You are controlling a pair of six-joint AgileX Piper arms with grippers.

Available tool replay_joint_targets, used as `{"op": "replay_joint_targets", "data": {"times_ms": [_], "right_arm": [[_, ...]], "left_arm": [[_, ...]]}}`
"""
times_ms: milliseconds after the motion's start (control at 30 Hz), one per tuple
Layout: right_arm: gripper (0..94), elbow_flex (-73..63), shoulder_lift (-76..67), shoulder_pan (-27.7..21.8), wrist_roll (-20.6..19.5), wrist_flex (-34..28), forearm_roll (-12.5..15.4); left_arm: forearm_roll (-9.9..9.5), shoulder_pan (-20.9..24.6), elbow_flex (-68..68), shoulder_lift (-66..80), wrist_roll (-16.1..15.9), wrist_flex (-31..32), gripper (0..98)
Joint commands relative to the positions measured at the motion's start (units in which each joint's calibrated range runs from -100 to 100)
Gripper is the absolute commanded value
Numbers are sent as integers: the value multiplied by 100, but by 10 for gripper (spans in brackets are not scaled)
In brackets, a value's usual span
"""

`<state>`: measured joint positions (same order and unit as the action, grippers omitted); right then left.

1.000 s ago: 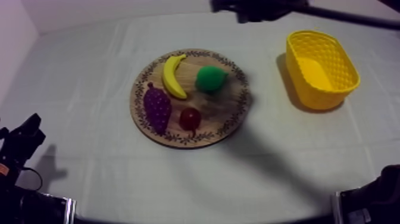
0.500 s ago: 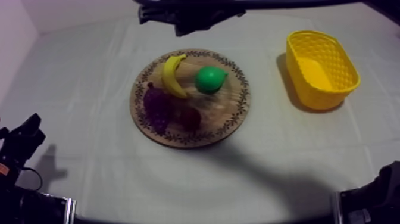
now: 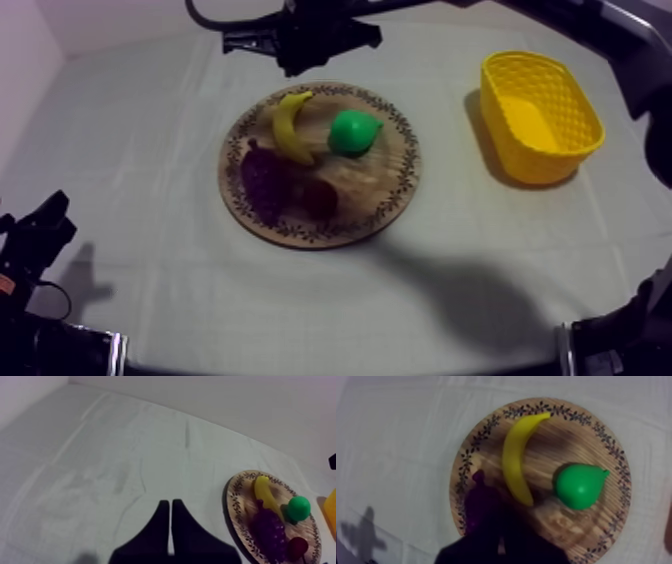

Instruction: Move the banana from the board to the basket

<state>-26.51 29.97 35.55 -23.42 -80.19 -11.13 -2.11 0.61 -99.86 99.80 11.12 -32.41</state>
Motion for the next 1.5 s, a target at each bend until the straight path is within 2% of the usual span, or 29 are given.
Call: {"op": "replay_joint_targets", "data": {"times_ms": [0,400,700,1000,1233,1333,1433,1467], "right_arm": [[2,-161,127,-14,14,-68,-22],[2,-264,582,10,19,17,-171],[2,-99,578,23,-13,156,-110],[2,-540,685,-63,178,-235,99],[5,-693,789,23,308,-359,-51],[174,-682,810,54,317,-375,-54],[251,-630,808,43,383,-335,45],[305,-618,805,31,428,-328,107]], "left_arm": [[-2,0,-3,3,2,0,1],[-2,0,-3,3,2,0,1],[-2,0,-3,3,-1,0,1],[-2,0,-3,3,-1,0,1],[-2,0,-3,3,-1,0,1],[-2,0,-3,3,-1,0,1],[-2,0,-3,3,1,0,1],[-2,0,-3,3,2,0,1]]}}
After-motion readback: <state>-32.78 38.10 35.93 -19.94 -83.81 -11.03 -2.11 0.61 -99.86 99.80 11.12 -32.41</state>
